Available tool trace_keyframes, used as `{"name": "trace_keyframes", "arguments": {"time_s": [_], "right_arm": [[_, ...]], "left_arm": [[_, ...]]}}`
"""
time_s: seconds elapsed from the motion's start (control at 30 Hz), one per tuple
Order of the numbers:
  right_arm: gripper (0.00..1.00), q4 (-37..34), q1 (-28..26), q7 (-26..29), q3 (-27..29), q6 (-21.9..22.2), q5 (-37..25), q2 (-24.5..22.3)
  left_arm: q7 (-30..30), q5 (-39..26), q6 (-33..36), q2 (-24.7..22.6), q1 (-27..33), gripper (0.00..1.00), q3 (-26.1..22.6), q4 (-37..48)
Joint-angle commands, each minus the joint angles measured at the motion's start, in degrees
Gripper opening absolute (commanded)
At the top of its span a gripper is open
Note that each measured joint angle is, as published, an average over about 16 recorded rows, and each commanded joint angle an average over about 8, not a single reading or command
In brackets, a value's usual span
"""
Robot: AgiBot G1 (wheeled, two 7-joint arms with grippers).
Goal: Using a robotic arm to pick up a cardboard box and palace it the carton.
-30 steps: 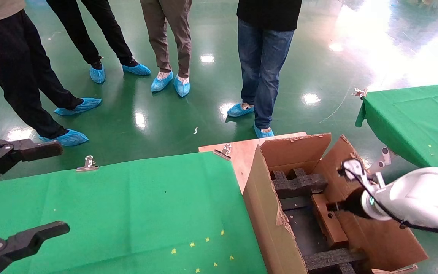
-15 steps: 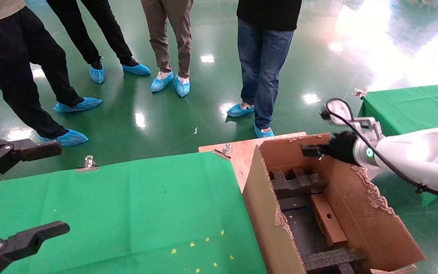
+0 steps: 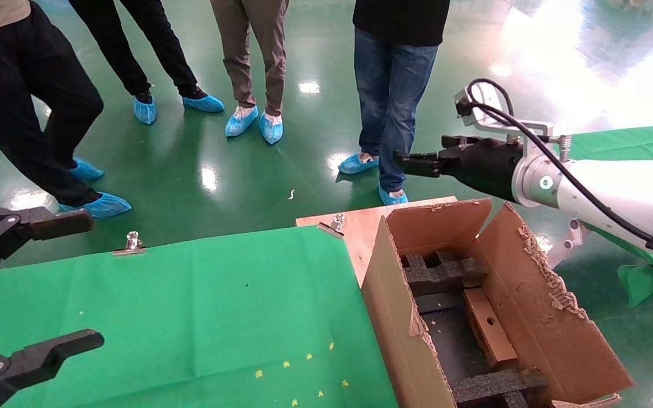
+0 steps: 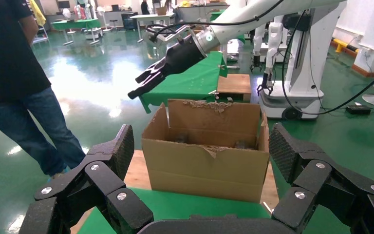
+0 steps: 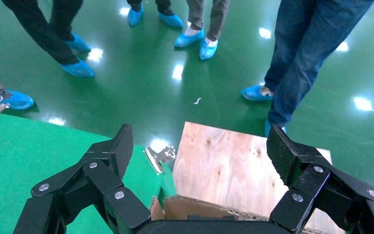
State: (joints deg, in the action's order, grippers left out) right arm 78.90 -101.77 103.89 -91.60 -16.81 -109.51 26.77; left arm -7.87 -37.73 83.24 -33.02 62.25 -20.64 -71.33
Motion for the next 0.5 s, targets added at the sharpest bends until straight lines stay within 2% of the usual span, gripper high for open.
{"name": "trace_keyframes", "arguments": {"time_s": [0.03, 0.27, 0.5], "right_arm": [[1.00, 0.09, -0.37, -0.73, -0.07, 1.05, 1.50, -0.14], [1.00, -0.11, 0.51, -0.88, 0.75, -0.91, 0.62, 0.09], [1.00, -0.56, 3.93, -8.81, 7.20, -6.77, 6.37, 0.80]], "left_arm": [[0.00, 0.01, 0.00, 0.00, 0.00, 1.00, 0.00, 0.01], [0.00, 0.01, 0.00, 0.00, 0.00, 1.00, 0.00, 0.00], [0.00, 0.01, 0.00, 0.00, 0.00, 1.00, 0.00, 0.00]]}}
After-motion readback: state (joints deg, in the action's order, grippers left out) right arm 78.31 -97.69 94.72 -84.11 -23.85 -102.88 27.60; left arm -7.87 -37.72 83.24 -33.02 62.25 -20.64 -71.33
